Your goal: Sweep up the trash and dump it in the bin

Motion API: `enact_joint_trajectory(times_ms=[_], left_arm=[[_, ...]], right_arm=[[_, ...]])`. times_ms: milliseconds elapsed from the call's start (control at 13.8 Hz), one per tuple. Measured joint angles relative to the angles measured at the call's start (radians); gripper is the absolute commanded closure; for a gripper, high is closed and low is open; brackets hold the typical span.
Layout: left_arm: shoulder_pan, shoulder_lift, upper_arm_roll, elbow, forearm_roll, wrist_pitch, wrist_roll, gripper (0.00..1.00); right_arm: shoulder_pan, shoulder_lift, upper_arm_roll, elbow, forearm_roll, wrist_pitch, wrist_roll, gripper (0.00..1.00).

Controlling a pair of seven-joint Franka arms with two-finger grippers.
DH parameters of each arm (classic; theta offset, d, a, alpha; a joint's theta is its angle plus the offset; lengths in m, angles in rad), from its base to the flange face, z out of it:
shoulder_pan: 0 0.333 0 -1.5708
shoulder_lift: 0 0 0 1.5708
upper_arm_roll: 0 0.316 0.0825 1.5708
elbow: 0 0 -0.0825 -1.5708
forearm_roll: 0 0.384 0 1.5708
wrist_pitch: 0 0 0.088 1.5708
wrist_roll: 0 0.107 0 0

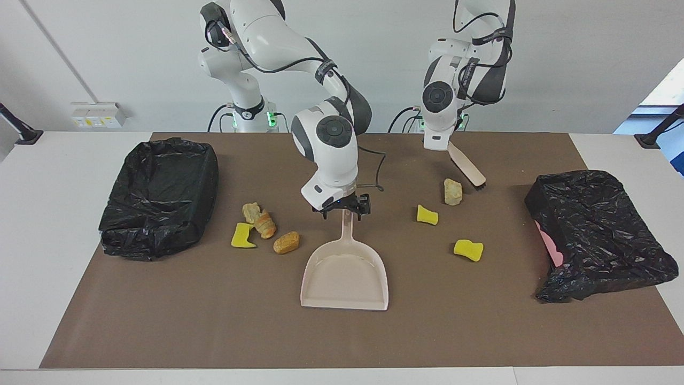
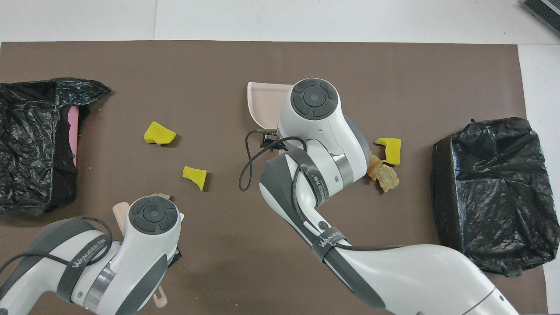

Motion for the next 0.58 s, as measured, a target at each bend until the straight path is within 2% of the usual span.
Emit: enact_joint_trajectory(times_ms=[362,435,580], left_arm=[[0.024,-0.014,-0.003,-0.039,-0.025,0.088,-0.011,1.00],[0.024,-0.014,-0.004,-0.043,-0.043,0.114,-0.016,1.00],[0.024,-0.002,-0.008,-0.049,-0.076,0.173,-0.030,1.00]], right_arm=[[0.011,0.009,0.003,-0.063,0.000,0.054,-0.022,0.00],[0.011,0.009,0.003,-0.070,0.000,0.057,-0.034,0.10],[0.010,0.009,0.002,-0.074,0.000,0.058,-0.060,0.44]])
